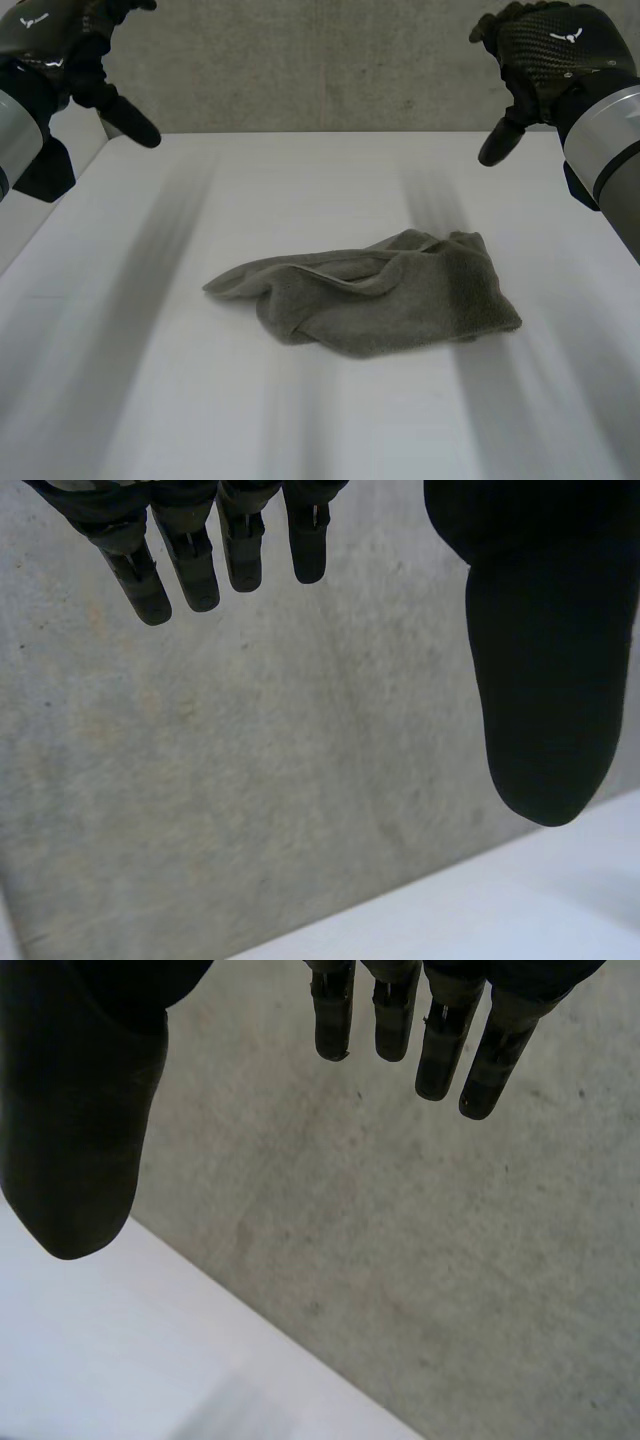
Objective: Fold the towel.
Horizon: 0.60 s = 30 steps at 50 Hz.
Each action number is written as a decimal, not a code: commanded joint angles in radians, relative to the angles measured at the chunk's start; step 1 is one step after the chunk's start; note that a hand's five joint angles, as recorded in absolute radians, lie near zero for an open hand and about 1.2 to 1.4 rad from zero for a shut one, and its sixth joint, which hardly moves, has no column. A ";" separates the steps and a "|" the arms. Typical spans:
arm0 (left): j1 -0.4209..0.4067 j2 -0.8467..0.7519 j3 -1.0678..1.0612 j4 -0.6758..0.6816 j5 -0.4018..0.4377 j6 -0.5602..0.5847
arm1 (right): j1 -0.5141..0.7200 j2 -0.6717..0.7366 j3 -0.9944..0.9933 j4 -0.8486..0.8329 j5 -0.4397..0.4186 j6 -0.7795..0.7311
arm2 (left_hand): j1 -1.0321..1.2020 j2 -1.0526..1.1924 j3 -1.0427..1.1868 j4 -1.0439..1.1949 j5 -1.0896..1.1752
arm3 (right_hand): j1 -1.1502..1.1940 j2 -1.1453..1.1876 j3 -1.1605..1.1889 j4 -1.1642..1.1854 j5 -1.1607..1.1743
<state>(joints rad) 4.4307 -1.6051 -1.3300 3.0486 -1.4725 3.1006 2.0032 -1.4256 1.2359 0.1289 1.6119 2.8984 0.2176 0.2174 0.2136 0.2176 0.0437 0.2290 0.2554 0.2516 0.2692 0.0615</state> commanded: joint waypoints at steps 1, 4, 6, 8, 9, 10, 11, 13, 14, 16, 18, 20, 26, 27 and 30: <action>-0.034 -0.018 0.015 -0.013 -0.066 0.087 | -0.006 0.043 -0.039 0.031 0.025 -0.004 | 0.037 0.037 0.041 0.037 0.036 | -0.054 -0.081 -0.077 -0.095 -0.062; -0.053 -0.018 0.022 -0.013 -0.068 0.089 | -0.008 0.043 -0.039 0.031 0.025 -0.004 | 0.034 0.034 0.038 0.034 0.033 | -0.054 -0.081 -0.077 -0.095 -0.062; -0.054 -0.018 0.020 -0.011 -0.066 0.089 | -0.014 0.043 -0.039 0.032 0.025 -0.004 | 0.034 0.034 0.038 0.034 0.033 | -0.054 -0.081 -0.077 -0.095 -0.062; -0.059 -0.016 0.020 -0.011 -0.065 0.090 | -0.017 0.043 -0.039 0.032 0.025 -0.004 | 0.028 0.028 0.032 0.028 0.028 | -0.054 -0.081 -0.077 -0.095 -0.062; -0.059 -0.016 0.020 -0.011 -0.065 0.090 | -0.018 0.045 -0.039 0.032 0.025 -0.004 | 0.028 0.028 0.032 0.028 0.028 | -0.054 -0.081 -0.077 -0.095 -0.062; -0.059 -0.016 0.020 -0.013 -0.065 0.090 | -0.018 0.045 -0.039 0.032 0.025 -0.004 | 0.025 0.025 0.029 0.025 0.025 | -0.054 -0.081 -0.077 -0.095 -0.062; -0.059 -0.016 0.020 -0.013 -0.065 0.090 | -0.018 0.043 -0.041 0.032 0.025 -0.004 | 0.025 0.025 0.029 0.025 0.025 | -0.054 -0.081 -0.077 -0.095 -0.062; -0.060 -0.016 0.018 -0.011 -0.065 0.090 | -0.018 0.043 -0.041 0.031 0.023 -0.004 | 0.017 0.017 0.021 0.016 0.016 | -0.054 -0.081 -0.077 -0.095 -0.062; -0.060 -0.016 0.018 -0.011 -0.065 0.090 | -0.020 0.045 -0.042 0.031 0.023 -0.004 | 0.016 0.017 0.020 0.016 0.016 | -0.054 -0.081 -0.077 -0.095 -0.062; -0.060 -0.016 0.015 -0.011 -0.063 0.090 | -0.020 0.045 -0.044 0.031 0.020 -0.004 | 0.011 0.011 0.015 0.011 0.010 | -0.054 -0.081 -0.077 -0.095 -0.062; -0.060 -0.016 0.012 -0.010 -0.063 0.092 | -0.020 0.047 -0.044 0.032 0.014 -0.005 | 0.011 0.011 0.015 0.011 0.010 | -0.054 -0.081 -0.077 -0.095 -0.062; -0.060 -0.015 0.008 -0.008 -0.062 0.093 | -0.020 0.051 -0.044 0.034 0.002 -0.008 | 0.011 0.011 0.015 0.011 0.010 | -0.054 -0.081 -0.077 -0.095 -0.062; -0.071 -0.019 -0.038 -0.008 -0.029 0.098 | -0.020 0.086 -0.042 0.071 -0.142 -0.180 | 0.072 0.072 0.076 0.072 0.072 | -0.054 -0.081 -0.077 -0.095 -0.062; -0.071 -0.019 -0.038 -0.008 -0.029 0.098 | -0.021 0.103 -0.039 0.099 -0.177 -0.279 | 0.072 0.072 0.076 0.072 0.072 | -0.054 -0.081 -0.077 -0.095 -0.062; -0.074 -0.029 -0.103 -0.007 0.015 0.099 | -0.024 0.117 -0.023 0.132 -0.225 -0.445 | 0.069 0.070 0.073 0.069 0.069 | -0.054 -0.081 -0.077 -0.095 -0.062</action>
<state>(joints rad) 4.3640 -1.6228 -1.3582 3.0417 -1.5090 3.1975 1.9834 -1.3435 1.1943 0.1978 1.4958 2.7316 0.2424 0.2417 0.2414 0.2407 0.0694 0.2289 0.2554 0.2516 0.2692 0.0613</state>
